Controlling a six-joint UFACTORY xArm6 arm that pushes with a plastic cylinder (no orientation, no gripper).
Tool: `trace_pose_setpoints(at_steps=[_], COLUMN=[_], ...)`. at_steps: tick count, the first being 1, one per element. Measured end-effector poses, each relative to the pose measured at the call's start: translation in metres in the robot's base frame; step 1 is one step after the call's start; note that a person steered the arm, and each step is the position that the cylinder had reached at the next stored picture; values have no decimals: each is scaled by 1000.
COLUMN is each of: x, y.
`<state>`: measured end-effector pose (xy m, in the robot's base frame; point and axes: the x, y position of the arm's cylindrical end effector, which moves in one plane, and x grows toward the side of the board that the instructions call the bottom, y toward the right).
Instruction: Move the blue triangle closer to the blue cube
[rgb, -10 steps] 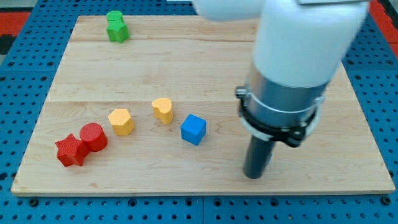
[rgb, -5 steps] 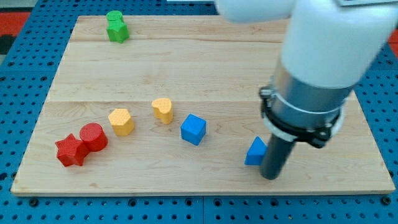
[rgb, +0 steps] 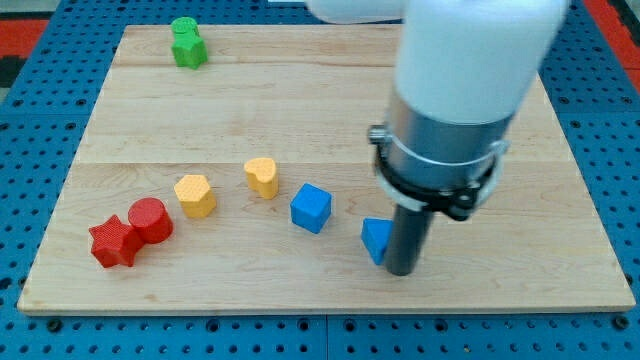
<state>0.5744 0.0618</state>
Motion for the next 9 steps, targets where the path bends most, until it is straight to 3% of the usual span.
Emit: trace_pose_setpoints(at_steps=[1,3,5,7,8,9], x=[0,-8,-8,-3,-35,-49], y=[-6,58,-44,5,48,45])
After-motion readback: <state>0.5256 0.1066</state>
